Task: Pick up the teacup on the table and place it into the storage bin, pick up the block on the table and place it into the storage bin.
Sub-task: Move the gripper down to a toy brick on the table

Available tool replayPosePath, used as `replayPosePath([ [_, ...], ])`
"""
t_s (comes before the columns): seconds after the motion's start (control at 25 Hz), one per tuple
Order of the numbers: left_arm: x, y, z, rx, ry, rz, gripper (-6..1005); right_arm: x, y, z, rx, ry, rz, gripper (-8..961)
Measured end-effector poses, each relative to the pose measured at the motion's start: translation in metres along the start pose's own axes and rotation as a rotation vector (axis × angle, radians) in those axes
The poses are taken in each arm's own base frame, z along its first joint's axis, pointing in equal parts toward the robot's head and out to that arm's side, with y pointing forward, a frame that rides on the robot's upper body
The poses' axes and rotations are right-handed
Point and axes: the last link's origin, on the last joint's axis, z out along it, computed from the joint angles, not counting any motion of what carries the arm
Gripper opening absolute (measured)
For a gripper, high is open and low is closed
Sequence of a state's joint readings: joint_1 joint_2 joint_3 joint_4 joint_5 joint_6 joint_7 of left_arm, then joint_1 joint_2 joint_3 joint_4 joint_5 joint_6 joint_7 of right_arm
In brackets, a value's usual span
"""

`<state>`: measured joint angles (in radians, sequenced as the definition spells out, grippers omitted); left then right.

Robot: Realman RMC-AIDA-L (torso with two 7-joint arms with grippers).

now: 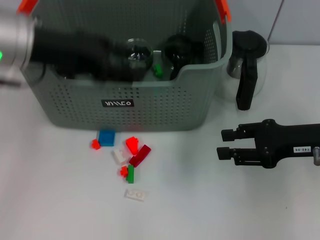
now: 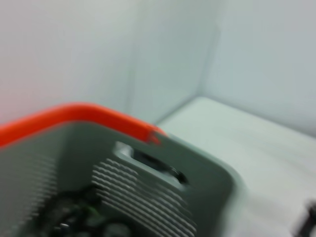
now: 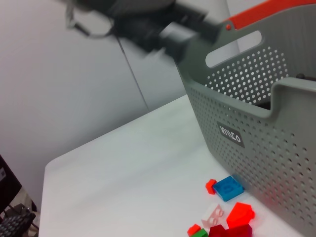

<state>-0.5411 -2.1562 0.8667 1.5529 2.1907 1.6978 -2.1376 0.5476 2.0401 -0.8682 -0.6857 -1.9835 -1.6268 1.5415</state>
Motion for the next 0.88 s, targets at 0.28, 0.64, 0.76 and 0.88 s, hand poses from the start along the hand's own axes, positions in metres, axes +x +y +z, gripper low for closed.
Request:
replayPosePath([
  [0.28, -0.061, 0.027, -0.003, -0.161, -0.126, 0.036, 727, -0.002, -0.001, 0.000, 0.000, 0.001, -0.004, 582],
  [0.64, -0.096, 0.027, 0.033, -0.238, -0.375, -0.030, 726, -0.002, 0.000, 0.001, -0.003, 0.004, -0.004, 582],
  [0.76, -0.099, 0.025, 0.050, -0.248, -0.430, -0.032, 726, -0.002, 0.000, 0.001, -0.003, 0.004, -0.004, 582],
  [0.88, -0.099, 0.020, 0.066, -0.226, -0.447, -0.034, 725, -0.002, -0.001, 0.001, -0.001, 0.004, -0.004, 582],
])
